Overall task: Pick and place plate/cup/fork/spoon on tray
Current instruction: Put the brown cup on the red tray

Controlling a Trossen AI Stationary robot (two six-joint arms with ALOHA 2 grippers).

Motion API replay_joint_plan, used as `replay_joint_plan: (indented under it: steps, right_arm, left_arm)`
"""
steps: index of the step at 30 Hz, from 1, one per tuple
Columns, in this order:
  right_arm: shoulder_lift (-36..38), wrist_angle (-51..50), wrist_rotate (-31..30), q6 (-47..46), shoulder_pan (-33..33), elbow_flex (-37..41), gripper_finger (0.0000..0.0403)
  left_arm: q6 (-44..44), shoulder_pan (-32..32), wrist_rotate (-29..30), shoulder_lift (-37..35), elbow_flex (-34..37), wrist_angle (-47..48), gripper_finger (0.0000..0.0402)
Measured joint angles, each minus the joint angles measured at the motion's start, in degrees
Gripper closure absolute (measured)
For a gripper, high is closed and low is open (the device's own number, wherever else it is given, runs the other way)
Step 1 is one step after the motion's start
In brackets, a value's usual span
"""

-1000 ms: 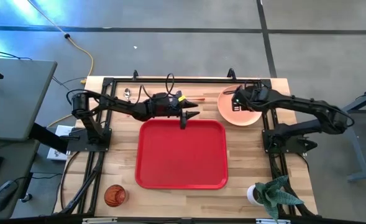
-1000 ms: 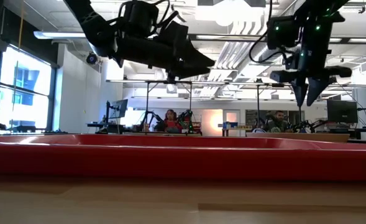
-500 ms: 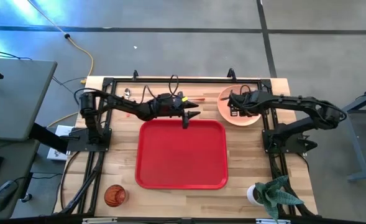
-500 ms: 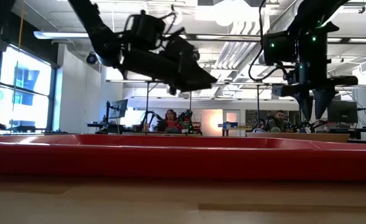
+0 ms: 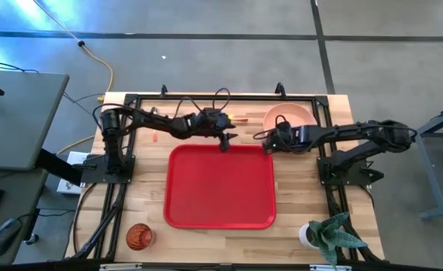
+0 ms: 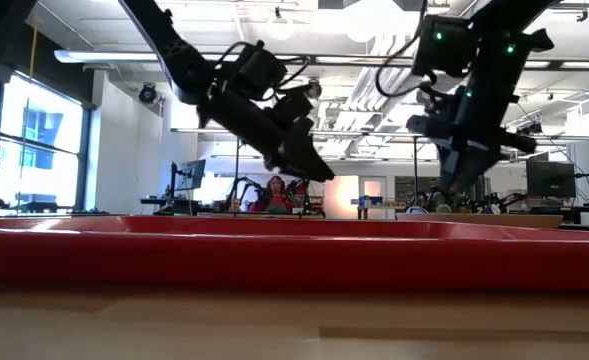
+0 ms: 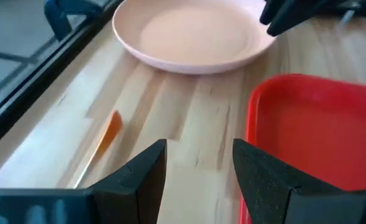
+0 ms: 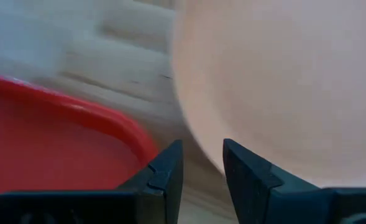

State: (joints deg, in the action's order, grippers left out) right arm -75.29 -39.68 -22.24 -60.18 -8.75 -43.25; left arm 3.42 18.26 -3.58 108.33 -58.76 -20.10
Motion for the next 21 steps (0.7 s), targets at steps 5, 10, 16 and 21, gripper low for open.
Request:
replay_joint_plan:
  steps: [5,10,16,21]
  right_arm:
    - [0.0,3.2,-3.0,6.4,0.6,-0.5,0.0297]
    - [0.0,5.3,-1.5,9.2,1.8,-0.6,0.0297]
    - [0.0,6.4,-6.4,11.5,4.8,-0.6,0.0297]
    - [0.1,6.7,-8.5,16.1,6.4,-0.6,0.0297]
  left_arm:
    - [2.7,2.0,0.0,-0.6,-0.8,1.4,0.0229]
    - [2.0,3.1,-5.1,-0.6,-1.0,12.9,0.0252]
    - [0.0,2.7,-7.1,-1.2,-1.0,27.1,0.0282]
    - [-4.0,-3.5,-4.8,-6.5,-1.0,43.8,0.0310]
